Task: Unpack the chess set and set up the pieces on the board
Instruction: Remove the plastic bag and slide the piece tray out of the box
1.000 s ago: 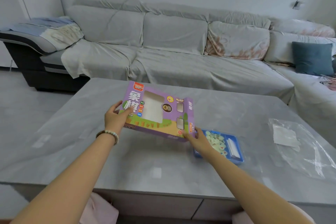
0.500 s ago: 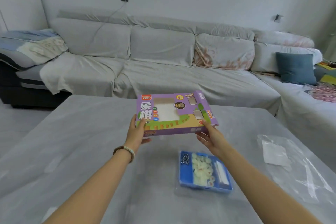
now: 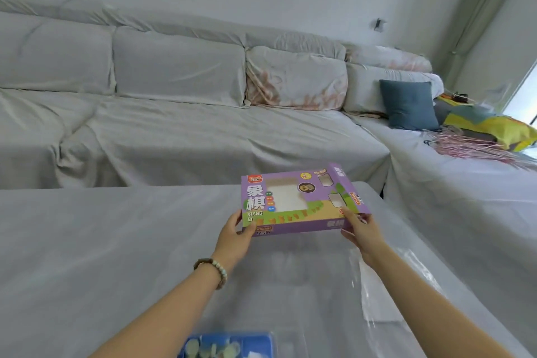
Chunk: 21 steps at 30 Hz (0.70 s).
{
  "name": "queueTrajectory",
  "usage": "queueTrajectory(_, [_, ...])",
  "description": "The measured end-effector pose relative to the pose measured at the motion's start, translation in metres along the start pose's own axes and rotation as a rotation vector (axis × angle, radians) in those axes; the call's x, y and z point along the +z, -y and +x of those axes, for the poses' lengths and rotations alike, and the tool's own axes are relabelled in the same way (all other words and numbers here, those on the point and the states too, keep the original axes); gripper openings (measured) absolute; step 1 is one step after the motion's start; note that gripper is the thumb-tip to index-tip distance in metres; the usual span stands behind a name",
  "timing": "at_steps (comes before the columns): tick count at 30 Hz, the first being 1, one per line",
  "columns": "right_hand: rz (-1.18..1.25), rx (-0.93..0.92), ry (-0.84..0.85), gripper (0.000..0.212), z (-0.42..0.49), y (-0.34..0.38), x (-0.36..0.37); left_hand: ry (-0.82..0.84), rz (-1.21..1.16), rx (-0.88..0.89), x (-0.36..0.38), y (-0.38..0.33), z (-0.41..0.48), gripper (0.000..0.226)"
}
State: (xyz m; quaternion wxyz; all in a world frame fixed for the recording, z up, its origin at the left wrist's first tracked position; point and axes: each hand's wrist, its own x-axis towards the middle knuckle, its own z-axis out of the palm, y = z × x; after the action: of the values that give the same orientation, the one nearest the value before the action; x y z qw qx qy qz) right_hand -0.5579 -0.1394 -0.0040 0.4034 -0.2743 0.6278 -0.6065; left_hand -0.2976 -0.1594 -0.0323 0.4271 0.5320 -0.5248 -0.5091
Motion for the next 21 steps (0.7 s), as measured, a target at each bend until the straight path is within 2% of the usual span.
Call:
queueTrajectory(3, [-0.097, -0.057, -0.038, 0.025, 0.038, -0.012, -0.015, 0.001, 0.05, 0.057, 0.037, 0.016, 0.02, 0.031])
queueTrajectory(6, [-0.287, -0.056, -0.056, 0.015, 0.069, -0.032, -0.027, -0.025, 0.142, 0.037, 0.058, 0.041, 0.032, 0.038])
queueTrajectory(9, [-0.847, -0.033, -0.07, 0.047, 0.092, -0.065, -0.038, -0.145, 0.471, 0.133, 0.067, 0.065, 0.043, 0.043])
queueTrajectory(10, [-0.894, -0.04, -0.083, 0.053, 0.097, -0.07, -0.039, -0.177, 0.553, 0.16, 0.069, 0.067, 0.045, 0.044])
queueTrajectory(15, [-0.756, -0.011, -0.141, 0.069, 0.098, -0.067, -0.036, -0.283, 0.544, 0.167, 0.076, 0.059, 0.046, 0.038])
queueTrajectory(19, [-0.738, -0.035, -0.222, 0.078, 0.08, -0.053, -0.038, -0.155, 0.405, 0.086, 0.071, 0.057, 0.037, 0.047])
queueTrajectory(21, [-0.79, -0.08, -0.2, 0.085, 0.066, -0.046, -0.038, -0.079, 0.345, 0.048, 0.062, 0.053, 0.025, 0.057])
